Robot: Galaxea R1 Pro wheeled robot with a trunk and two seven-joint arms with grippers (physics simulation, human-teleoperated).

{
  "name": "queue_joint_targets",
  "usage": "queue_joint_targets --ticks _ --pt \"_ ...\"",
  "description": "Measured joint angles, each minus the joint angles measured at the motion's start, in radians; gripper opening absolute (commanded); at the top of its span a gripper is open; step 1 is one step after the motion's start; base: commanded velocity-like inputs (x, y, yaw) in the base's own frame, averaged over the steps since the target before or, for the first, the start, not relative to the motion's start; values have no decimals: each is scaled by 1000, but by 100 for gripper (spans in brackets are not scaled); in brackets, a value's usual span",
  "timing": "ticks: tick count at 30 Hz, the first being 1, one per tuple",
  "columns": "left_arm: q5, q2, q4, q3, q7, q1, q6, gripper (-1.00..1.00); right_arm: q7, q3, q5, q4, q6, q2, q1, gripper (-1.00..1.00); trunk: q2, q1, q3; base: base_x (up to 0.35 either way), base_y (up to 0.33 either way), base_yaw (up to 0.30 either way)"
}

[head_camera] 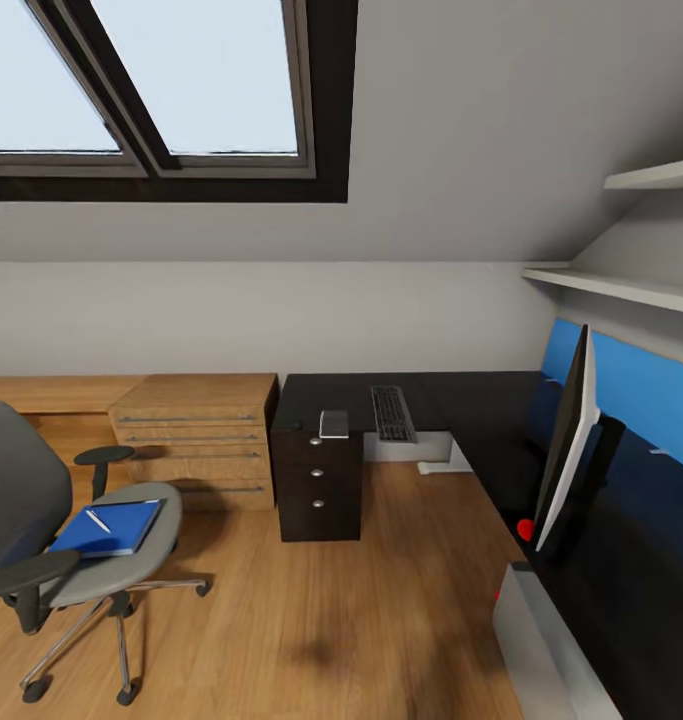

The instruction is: In the bedroom, organize the workspace by keeping the computer under the desk, ensuring the monitor is on the desk, placing the keyboard on the desk next to the monitor, placing the mouse on the desk next to the keyboard, moving the folder from the swivel chair onto the desk next to the mouse, stacking the notebook on top of the folder with the pen on top of the notebook, and positioning the swivel chair next to the desk.

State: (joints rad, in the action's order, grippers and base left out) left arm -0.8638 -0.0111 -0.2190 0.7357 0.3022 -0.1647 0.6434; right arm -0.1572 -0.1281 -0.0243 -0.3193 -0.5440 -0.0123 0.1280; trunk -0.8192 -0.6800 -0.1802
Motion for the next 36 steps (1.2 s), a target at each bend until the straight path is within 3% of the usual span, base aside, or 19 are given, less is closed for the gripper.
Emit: queue_joint_targets --ticks 10,15,21,27,36 --pt "0 -1 -3 1 -2 0 7 100 0 0 1 1 0 -6 0 100 0 0 0 -13 -9 0" --pt "-7 -1 -3 -1 0 0 7 100 0 0 1 1 -1 -7 0 100 0 0 0 -242 -177 0" --pt "-44 -1 -3 0 -1 0 4 100 0 0 1 1 0 -8 0 100 0 0 0 -275 -211 0" --pt "-47 -1 -3 0 -1 0 4 100 4 -2 0 1 -2 -10 0 100 0 0 0 -278 -216 0" --pt "-47 -1 -3 1 -2 0 4 100 6 0 -1 0 -2 -51 0 100 0 0 0 -114 -138 0"
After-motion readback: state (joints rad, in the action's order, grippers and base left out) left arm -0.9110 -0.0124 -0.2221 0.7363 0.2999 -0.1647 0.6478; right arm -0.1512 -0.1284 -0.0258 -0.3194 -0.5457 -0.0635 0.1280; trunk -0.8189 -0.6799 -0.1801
